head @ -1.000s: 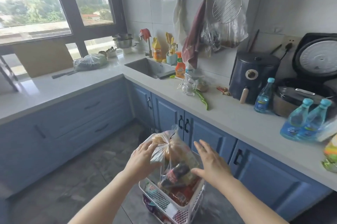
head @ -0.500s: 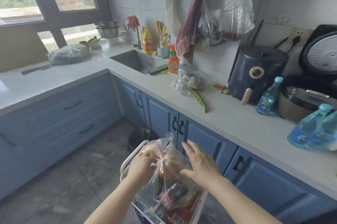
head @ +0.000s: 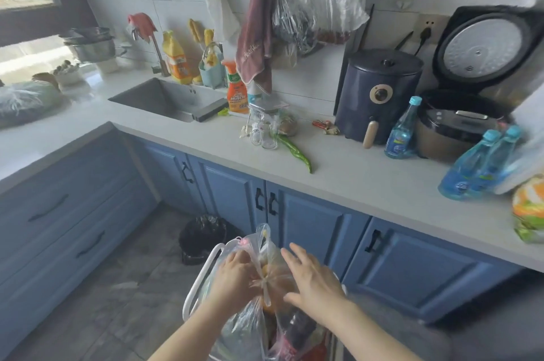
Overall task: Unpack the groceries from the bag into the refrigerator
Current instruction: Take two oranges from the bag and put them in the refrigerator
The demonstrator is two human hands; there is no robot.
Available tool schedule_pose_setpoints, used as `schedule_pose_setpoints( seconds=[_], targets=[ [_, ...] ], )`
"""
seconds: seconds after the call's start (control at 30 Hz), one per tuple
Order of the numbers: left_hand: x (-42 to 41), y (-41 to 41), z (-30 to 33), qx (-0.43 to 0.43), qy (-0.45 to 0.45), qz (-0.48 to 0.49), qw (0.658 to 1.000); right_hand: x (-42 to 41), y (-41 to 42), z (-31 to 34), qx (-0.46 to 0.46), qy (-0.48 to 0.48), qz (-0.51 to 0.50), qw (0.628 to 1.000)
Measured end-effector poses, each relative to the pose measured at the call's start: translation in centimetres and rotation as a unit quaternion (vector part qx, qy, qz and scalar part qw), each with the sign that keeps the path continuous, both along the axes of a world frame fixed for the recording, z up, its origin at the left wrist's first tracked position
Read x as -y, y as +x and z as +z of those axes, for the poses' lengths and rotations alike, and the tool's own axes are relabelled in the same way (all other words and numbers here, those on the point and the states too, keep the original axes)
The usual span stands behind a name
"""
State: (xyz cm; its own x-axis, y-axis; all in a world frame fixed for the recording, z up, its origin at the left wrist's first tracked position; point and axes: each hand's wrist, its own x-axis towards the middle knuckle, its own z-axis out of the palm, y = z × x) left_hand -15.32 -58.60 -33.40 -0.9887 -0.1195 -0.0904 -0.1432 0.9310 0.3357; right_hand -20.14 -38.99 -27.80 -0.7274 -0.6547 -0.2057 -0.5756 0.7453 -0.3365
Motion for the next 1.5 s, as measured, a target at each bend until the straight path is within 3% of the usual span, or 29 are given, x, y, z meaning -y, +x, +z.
schedule_pose_setpoints(
  seconds=[0.27,0.43,0.63,0.9,1.03,1.17,1.3,1.43,1.5],
  targets=[
    [-0.8,-0.5,-0.3,-0.027,-0.074,-0.048,0.996,3.1,1.9,-2.9,0.009,-0.009,-0.026,1.0],
    [-1.2,-1.0,0.9,0.004,-0.115,-0.064,0.991,3.9,2.7,-3.0,0.011,-0.025,-0.06,0.998],
    [-0.4,-2.1,3.5,-0.004,0.016,-0.007,1.0,4.1,2.7,-2.4,0.059,-0.004,-0.067,0.996],
    [0.8,-2.8,1.8,0.074,0.095,-0.008,0.993,4.7,2.1,-4.4,0.067,0.004,-0.101,0.993],
    [1.6,-2.3,1.8,0.143,0.027,-0.093,0.985,4.7,1.6,-5.0,0.057,0.001,-0.112,0.992],
    [2.5,-2.0,1.8,0.109,-0.066,-0.135,0.983,4.9,1.9,-5.6,0.027,-0.018,-0.112,0.993],
    [4.9,-2.3,2.4,0.091,-0.076,-0.153,0.981,5.1,1.9,-5.3,-0.015,-0.037,-0.088,0.995],
    [9.1,-1.8,3.1,0.067,-0.192,-0.179,0.963,4.8,1.8,-4.4,-0.038,-0.025,-0.081,0.996],
    [11.3,-0.6,2.7,0.088,-0.177,-0.172,0.965,4.2,1.5,-4.4,-0.016,-0.022,-0.093,0.995]
  ],
)
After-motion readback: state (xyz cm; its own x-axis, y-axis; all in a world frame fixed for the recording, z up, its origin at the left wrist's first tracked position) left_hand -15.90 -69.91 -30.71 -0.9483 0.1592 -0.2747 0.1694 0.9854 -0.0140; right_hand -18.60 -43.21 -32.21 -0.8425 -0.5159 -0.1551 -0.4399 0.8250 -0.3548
